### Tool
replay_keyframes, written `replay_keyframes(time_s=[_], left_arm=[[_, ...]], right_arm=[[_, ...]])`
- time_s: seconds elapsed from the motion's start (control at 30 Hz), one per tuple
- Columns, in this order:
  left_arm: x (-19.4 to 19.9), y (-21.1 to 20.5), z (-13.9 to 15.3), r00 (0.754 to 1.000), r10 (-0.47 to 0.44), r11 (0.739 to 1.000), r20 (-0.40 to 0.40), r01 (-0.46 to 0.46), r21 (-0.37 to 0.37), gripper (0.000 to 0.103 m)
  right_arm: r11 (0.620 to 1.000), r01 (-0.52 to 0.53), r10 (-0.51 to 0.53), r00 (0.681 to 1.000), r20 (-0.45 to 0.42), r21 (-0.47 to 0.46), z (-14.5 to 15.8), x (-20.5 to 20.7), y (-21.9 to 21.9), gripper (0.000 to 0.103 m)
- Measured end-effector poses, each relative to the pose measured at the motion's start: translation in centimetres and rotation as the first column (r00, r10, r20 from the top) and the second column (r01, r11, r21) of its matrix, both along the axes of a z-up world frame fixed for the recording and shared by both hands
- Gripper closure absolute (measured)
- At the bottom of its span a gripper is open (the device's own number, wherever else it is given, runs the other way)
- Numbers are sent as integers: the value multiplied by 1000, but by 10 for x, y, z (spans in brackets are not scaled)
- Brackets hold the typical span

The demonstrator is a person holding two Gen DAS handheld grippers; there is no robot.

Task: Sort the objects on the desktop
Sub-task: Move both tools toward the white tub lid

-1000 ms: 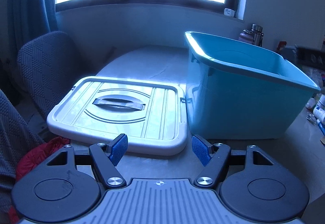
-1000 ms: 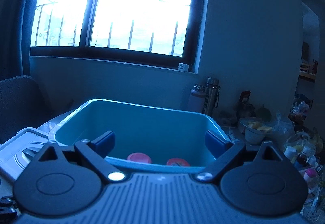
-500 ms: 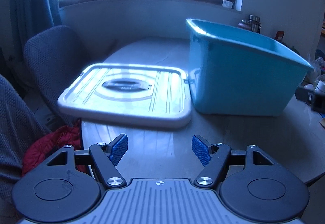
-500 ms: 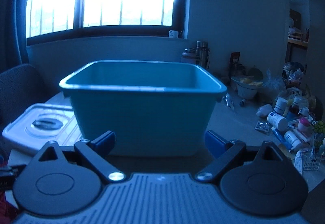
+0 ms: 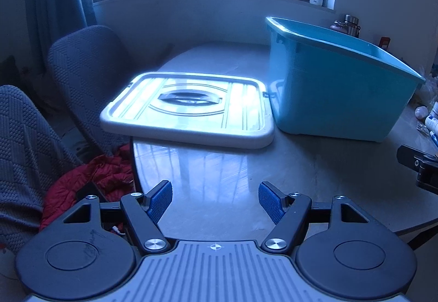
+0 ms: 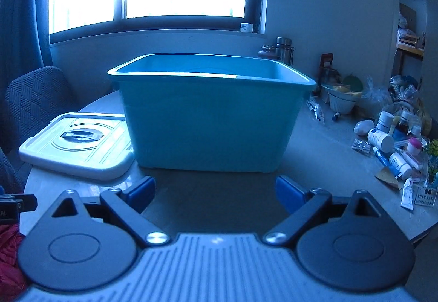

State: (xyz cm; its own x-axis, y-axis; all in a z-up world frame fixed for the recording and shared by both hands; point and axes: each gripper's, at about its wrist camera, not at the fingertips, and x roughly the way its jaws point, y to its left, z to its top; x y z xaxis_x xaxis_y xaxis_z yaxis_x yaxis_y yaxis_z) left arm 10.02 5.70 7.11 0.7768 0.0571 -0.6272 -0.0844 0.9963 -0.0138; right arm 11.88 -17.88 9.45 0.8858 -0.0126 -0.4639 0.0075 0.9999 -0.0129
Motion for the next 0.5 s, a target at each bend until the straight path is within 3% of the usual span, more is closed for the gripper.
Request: replay_keyframes(time_s=[0.5], left_arm=[[-1, 14, 7, 1000, -17, 1000, -9, 17, 8, 31]], right_arm=[[999, 44, -44, 999, -31, 13, -1, -2, 7, 8]])
